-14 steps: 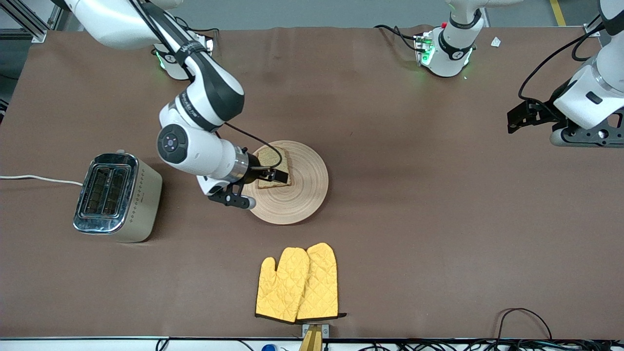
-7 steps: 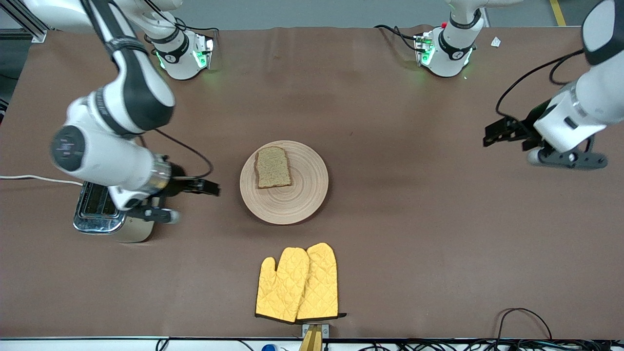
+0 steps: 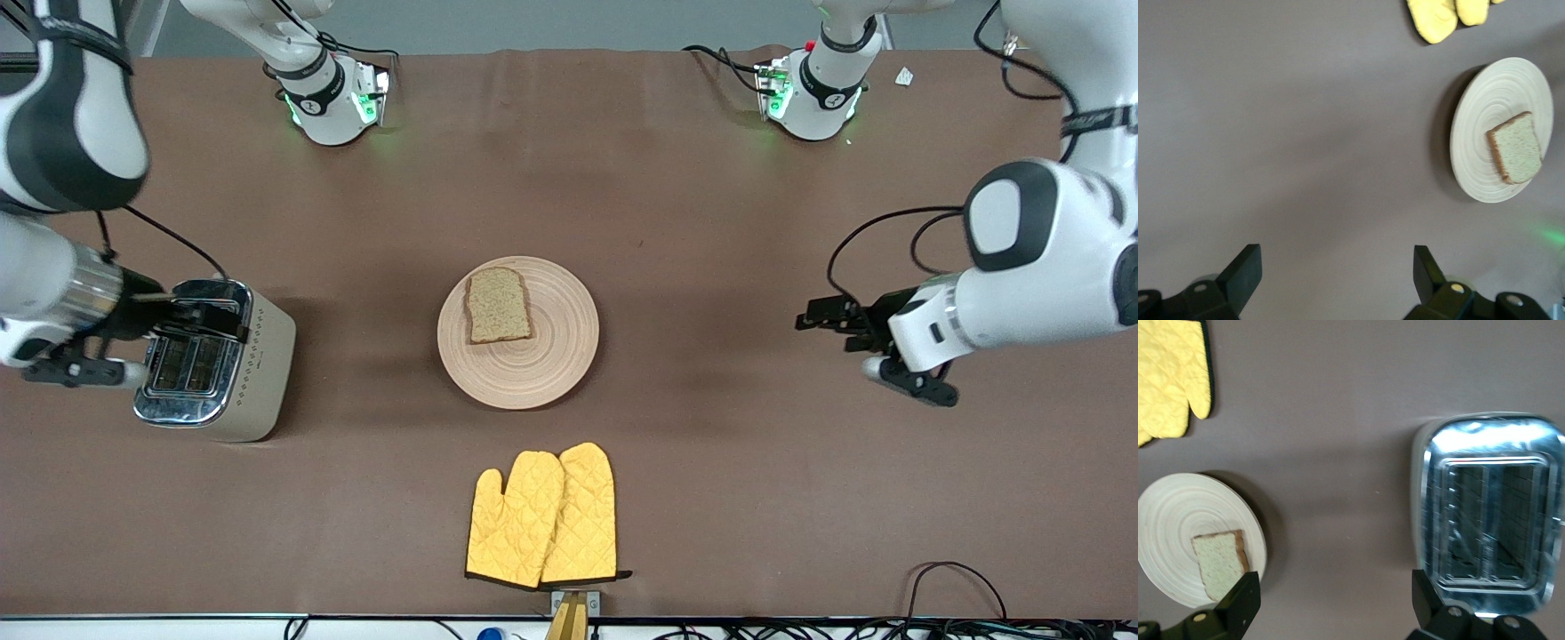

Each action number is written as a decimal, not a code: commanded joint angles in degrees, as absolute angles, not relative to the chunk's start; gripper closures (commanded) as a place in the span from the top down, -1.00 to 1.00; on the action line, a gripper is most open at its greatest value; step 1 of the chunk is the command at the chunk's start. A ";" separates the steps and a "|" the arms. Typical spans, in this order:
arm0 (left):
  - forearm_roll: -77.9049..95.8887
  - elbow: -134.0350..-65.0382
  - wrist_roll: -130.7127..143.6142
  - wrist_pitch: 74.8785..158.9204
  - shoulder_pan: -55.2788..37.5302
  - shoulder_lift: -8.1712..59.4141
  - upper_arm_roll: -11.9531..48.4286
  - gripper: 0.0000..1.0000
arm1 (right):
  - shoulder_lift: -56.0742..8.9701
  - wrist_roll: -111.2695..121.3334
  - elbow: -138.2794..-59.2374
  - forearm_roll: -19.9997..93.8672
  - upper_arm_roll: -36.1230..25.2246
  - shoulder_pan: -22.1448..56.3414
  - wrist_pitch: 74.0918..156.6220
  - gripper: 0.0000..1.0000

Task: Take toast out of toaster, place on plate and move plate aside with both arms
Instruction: 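Reach the left gripper to the plate rim and grasp it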

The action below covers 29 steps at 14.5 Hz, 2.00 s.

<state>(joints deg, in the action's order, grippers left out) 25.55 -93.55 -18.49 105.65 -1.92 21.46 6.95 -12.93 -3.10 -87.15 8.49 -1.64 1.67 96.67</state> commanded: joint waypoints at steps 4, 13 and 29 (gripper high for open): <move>46.28 -96.49 -37.67 114.23 -2.46 32.16 8.96 1.00 | -4.23 -1.67 -89.38 1.59 -5.01 2.99 89.04 1.00; 67.56 -99.32 -49.99 135.53 -7.64 43.76 17.14 0.72 | 0.97 -0.08 -91.17 1.67 -5.45 2.37 89.12 1.00; 79.63 -94.04 -51.06 134.91 -15.56 50.97 17.67 -0.37 | -1.67 0.09 -84.81 1.58 -5.01 1.67 88.42 1.00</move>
<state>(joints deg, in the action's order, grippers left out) 78.35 -95.31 -50.74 135.03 -15.46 49.98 17.62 -1.31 -0.37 -85.68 1.67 -5.26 1.84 88.85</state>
